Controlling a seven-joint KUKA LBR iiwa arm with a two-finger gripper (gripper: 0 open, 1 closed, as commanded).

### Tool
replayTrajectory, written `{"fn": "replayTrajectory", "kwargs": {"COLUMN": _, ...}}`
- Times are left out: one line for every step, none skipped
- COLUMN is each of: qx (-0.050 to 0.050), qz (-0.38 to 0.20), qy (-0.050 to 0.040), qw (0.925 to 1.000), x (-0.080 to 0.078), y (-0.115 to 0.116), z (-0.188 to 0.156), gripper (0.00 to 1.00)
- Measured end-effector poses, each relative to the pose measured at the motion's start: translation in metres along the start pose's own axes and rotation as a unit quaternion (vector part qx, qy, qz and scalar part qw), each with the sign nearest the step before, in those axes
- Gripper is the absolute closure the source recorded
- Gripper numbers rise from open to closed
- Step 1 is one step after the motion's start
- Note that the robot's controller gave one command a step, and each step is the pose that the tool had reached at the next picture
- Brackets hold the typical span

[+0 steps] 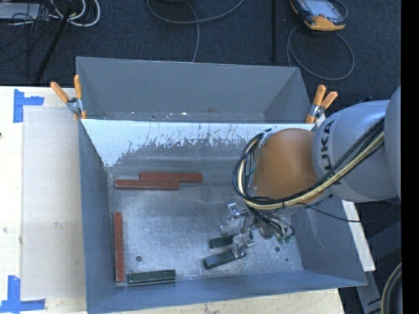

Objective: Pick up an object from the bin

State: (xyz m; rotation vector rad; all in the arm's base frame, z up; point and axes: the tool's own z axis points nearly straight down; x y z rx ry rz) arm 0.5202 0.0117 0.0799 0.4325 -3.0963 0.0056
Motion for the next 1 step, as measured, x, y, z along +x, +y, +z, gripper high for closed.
{"fn": "replayTrajectory", "kwargs": {"qx": 0.000, "qz": 0.020, "qy": -0.0120, "qw": 0.9997, "x": 0.0058, "y": -0.0093, "z": -0.1768, "gripper": 1.00}}
